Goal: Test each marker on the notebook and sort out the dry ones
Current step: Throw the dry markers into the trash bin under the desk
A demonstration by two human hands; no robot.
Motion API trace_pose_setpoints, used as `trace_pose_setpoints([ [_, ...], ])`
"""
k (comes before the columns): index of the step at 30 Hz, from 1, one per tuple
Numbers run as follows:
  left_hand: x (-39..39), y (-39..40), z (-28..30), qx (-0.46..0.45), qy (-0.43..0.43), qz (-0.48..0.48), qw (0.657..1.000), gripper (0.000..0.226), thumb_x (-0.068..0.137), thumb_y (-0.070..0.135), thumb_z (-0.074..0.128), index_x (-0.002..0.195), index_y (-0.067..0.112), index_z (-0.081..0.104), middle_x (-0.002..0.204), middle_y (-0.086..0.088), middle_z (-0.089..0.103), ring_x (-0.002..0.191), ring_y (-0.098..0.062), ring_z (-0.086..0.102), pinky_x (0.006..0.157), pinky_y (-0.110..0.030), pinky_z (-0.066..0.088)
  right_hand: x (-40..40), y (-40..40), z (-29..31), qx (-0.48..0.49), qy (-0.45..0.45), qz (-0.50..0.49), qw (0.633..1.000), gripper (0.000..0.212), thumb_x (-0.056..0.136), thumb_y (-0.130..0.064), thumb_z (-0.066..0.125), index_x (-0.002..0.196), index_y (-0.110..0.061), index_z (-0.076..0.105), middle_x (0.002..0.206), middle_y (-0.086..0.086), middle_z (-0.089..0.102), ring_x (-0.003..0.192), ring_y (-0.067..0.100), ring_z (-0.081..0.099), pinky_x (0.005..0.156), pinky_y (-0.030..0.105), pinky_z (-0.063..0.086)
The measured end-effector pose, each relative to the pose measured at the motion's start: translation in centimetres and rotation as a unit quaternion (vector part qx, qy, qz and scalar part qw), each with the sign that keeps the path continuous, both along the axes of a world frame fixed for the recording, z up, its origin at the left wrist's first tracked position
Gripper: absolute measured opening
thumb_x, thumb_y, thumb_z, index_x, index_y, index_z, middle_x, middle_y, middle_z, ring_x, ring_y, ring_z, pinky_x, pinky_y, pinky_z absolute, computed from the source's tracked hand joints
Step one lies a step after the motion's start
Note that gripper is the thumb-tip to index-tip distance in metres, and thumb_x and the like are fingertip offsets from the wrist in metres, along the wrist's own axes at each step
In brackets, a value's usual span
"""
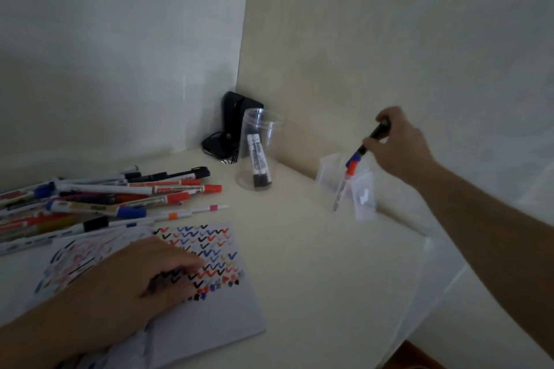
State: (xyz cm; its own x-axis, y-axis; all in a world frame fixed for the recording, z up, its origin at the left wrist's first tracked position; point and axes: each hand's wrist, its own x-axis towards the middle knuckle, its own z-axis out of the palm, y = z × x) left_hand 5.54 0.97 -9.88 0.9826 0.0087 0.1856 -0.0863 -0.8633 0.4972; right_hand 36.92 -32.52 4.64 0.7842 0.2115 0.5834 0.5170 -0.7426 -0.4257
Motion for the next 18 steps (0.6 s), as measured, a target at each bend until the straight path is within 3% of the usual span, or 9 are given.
trace_pose_setpoints([
  [6, 0.0, -0.1, 0.0, 0.016, 0.002, 0.007, 1.0, 0.079, 0.061, 0.106, 0.01, 0.118, 0.071, 0.053, 0.119, 0.042, 0.052, 0.117, 0.022, 0.04, 0.09, -0.004, 0.035, 0.5, 2.6, -2.0, -0.11, 0.116, -0.017, 0.987, 0.017, 0.097, -0.03, 0.052, 0.114, -0.032, 0.051, 0.098, 0.009, 0.065, 0.076, 0.027, 0.064, 0.065, 0.035, 0.051],
  [9, 0.0, -0.2, 0.0, 0.026, 0.003, -0.002, 1.0, 0.076, 0.064, 0.104, 0.012, 0.117, 0.069, 0.053, 0.117, 0.04, 0.053, 0.115, 0.022, 0.04, 0.089, -0.004, 0.036, 0.4, 3.2, -2.5, -0.151, 0.113, -0.013, 0.982, 0.026, 0.1, -0.027, 0.047, 0.124, -0.028, 0.058, 0.111, 0.008, 0.068, 0.094, 0.03, 0.063, 0.084, 0.038, 0.053],
  [11, -0.1, -0.4, 0.1, 0.033, 0.0, -0.009, 0.999, 0.061, 0.075, 0.097, 0.022, 0.117, 0.068, 0.054, 0.117, 0.041, 0.054, 0.116, 0.022, 0.041, 0.091, -0.005, 0.036, 0.4, 3.6, -2.5, -0.185, 0.111, -0.009, 0.976, 0.033, 0.1, -0.025, 0.044, 0.126, -0.027, 0.063, 0.121, 0.004, 0.068, 0.104, 0.027, 0.061, 0.092, 0.037, 0.051],
  [13, -0.2, -0.5, 0.2, 0.044, 0.0, -0.009, 0.999, 0.045, 0.083, 0.082, 0.035, 0.119, 0.065, 0.056, 0.117, 0.041, 0.055, 0.116, 0.021, 0.041, 0.092, -0.007, 0.037, 0.6, 3.8, -2.7, -0.219, 0.13, -0.013, 0.967, 0.034, 0.099, -0.026, 0.044, 0.124, -0.028, 0.067, 0.126, 0.0, 0.068, 0.104, 0.022, 0.059, 0.095, 0.038, 0.051],
  [16, -0.3, -0.5, 0.1, 0.049, -0.004, -0.009, 0.999, 0.04, 0.09, 0.073, 0.044, 0.124, 0.059, 0.06, 0.116, 0.04, 0.056, 0.115, 0.019, 0.043, 0.097, -0.012, 0.039, 0.4, 4.3, -2.6, -0.24, 0.149, -0.038, 0.959, 0.034, 0.094, -0.033, 0.049, 0.121, -0.036, 0.069, 0.13, -0.001, 0.067, 0.112, 0.025, 0.06, 0.101, 0.042, 0.051],
  [18, -0.4, -0.4, 0.0, 0.054, 0.001, -0.012, 0.998, 0.039, 0.093, 0.069, 0.05, 0.128, 0.056, 0.059, 0.119, 0.038, 0.055, 0.116, 0.019, 0.041, 0.1, -0.011, 0.035, -0.6, 5.4, -2.7, -0.254, 0.092, -0.083, 0.959, 0.038, 0.092, -0.036, 0.054, 0.128, -0.042, 0.065, 0.137, 0.001, 0.06, 0.125, 0.032, 0.052, 0.105, 0.047, 0.045],
])
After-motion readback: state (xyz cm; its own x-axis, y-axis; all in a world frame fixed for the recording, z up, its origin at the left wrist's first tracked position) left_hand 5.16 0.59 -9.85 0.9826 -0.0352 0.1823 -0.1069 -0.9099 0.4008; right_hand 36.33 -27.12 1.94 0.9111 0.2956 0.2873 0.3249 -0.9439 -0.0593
